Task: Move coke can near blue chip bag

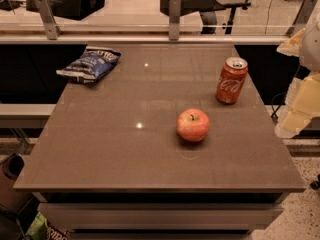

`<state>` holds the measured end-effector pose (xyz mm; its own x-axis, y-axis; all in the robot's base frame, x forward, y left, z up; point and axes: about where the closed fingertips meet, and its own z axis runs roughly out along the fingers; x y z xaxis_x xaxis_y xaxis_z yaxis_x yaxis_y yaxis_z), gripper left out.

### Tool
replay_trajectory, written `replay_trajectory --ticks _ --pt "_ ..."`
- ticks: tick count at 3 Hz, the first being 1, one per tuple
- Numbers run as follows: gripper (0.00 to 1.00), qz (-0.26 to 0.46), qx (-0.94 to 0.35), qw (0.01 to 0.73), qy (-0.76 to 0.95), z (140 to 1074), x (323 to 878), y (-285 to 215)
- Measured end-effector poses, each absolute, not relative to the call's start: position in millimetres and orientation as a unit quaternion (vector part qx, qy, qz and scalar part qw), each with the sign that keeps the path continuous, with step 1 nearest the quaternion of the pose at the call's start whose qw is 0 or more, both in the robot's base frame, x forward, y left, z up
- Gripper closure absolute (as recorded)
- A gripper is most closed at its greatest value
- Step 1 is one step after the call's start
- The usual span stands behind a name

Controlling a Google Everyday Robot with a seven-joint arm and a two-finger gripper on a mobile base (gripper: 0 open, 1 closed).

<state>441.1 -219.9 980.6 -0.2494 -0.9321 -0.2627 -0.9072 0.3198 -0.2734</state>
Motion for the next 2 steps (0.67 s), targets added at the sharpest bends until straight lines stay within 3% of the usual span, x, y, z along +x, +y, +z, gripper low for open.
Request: replay_trajectory --ticks 2 --pt "0.00 0.003 -0.500 0.271 0.822 960 455 -247"
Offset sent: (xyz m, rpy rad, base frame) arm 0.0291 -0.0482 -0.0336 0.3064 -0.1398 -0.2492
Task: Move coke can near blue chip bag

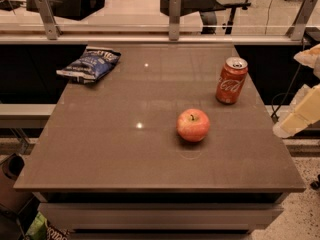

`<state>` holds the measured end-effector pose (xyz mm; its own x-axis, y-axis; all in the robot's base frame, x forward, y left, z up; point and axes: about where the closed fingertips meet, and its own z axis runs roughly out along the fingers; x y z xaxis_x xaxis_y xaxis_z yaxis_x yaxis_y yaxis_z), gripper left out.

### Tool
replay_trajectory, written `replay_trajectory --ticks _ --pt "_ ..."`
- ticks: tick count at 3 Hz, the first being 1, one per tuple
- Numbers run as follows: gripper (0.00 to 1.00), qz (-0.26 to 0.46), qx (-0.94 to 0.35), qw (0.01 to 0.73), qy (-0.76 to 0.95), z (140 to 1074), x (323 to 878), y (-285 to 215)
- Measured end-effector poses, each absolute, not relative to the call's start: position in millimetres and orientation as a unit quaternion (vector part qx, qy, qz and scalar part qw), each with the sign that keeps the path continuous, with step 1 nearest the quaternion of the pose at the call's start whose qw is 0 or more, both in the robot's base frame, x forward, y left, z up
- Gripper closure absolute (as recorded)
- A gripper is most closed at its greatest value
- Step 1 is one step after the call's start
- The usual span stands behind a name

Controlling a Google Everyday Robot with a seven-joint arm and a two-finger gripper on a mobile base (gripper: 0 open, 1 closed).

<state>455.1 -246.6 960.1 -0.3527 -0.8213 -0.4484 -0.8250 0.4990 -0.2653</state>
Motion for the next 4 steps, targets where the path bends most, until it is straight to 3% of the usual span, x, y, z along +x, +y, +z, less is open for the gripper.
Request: replay_trajectory --ticks 4 --pt "0.00 0.111 -0.363 0.498 0.780 914 572 -253"
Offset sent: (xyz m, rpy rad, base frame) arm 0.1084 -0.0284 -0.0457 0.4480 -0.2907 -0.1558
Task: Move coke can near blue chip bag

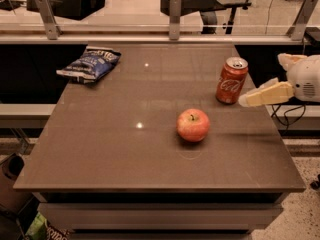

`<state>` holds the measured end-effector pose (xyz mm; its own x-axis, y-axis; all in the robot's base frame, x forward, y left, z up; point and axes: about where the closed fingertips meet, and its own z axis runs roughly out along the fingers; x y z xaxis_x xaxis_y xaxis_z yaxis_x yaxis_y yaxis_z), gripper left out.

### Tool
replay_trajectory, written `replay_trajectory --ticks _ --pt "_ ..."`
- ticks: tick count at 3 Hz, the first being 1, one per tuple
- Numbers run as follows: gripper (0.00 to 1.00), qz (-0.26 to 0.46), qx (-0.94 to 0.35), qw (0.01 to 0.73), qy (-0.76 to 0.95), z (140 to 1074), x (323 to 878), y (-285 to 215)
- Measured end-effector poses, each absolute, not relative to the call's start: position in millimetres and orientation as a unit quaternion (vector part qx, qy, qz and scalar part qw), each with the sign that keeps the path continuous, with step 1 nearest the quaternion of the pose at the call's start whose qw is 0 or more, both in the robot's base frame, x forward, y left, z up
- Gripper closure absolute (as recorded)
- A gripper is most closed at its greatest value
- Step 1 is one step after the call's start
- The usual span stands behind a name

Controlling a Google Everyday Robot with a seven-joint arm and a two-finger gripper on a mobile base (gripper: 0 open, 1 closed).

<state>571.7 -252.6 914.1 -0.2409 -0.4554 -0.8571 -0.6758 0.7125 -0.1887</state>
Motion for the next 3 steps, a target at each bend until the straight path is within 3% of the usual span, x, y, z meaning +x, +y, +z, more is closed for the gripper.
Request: replay_trajectory --ticks 3 --pt "0.00 0.182 -0.318 0.582 0.726 908 608 -215"
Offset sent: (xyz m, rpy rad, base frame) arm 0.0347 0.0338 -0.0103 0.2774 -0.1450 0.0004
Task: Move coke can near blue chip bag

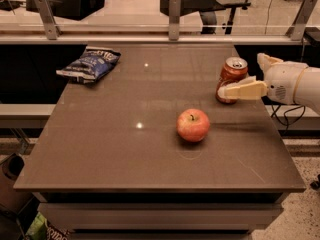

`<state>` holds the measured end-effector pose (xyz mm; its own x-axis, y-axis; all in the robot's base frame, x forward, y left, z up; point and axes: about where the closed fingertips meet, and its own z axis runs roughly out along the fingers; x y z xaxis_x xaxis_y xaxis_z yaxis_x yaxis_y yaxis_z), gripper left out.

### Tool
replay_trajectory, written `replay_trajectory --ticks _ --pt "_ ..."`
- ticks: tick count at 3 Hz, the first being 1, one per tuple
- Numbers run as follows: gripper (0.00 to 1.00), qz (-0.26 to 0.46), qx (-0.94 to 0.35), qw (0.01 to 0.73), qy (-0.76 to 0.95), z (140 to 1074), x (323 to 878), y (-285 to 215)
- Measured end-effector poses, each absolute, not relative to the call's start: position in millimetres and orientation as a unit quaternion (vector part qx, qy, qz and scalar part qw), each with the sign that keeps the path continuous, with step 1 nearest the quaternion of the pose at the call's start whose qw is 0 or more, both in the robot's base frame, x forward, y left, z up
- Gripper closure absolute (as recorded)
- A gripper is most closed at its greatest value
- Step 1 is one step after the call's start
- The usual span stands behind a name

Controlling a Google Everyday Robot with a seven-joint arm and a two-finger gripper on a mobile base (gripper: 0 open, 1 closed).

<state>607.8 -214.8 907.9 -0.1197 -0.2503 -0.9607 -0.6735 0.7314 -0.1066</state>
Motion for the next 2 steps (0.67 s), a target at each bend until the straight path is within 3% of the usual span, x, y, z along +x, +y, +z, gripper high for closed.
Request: replay_trajectory --ticks 1,2 --pt "0.16 0.199 -0.322 0.590 0.713 907.0 621.3 -199.3" --pt "0.41 0.200 -0.323 0.590 0.713 906.9 621.5 -197.0"
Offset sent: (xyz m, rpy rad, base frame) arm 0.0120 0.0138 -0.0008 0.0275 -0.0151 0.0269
